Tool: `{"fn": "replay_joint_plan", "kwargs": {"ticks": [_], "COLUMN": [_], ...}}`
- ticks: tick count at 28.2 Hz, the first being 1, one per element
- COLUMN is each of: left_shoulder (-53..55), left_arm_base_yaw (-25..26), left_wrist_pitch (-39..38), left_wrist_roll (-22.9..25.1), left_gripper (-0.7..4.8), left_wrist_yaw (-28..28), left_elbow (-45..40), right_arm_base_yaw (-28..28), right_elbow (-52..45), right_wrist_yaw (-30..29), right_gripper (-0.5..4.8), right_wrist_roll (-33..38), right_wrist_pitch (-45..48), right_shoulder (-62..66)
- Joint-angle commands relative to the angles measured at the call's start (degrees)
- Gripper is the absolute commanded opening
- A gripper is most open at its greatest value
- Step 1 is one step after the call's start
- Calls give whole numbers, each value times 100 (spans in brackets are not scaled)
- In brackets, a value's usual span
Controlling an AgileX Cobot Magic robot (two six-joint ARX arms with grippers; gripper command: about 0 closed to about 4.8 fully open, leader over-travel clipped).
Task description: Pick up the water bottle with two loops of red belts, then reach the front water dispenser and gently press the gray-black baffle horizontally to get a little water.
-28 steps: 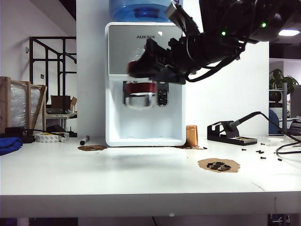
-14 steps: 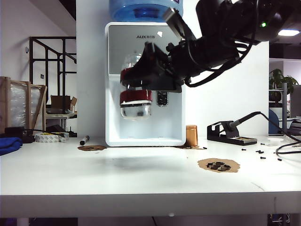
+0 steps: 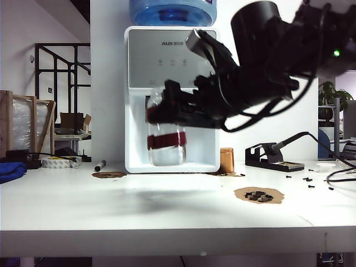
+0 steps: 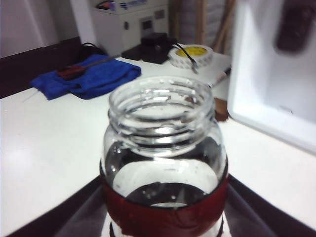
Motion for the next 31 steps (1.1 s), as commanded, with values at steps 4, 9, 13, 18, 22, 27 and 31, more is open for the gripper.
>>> {"fn": "replay_joint_plan", "kwargs": {"ticks": [4,9,13,18,22,27,31], "left_shoulder": [13,13,13,13,13,13,13], "left_arm_base_yaw": [9,9,9,9,9,9,9], "left_wrist_pitch": [-186,-225,-225,-223,-223,-223,-219], "left_wrist_roll": [44,44,44,44,44,50,61], "left_gripper": [-5,-5,-5,-4,-4,-4,-4], "left_wrist_yaw": [24,15,15,15,17,9,-46], "left_elbow": [31,31,24,20,20,15,-7], "right_arm_base_yaw": [31,31,31,42,44,42,42], "right_elbow": [-557,-918,-994,-994,-992,-992,-992], "right_wrist_yaw": [120,133,160,297,267,232,22], "right_gripper": [-5,-5,-5,-5,-5,-4,40], "right_wrist_roll": [269,391,603,616,533,632,629], "right_wrist_pitch": [988,1596,2151,2494,2682,2892,2977], "right_shoulder": [37,155,411,782,1154,1357,1357]}}
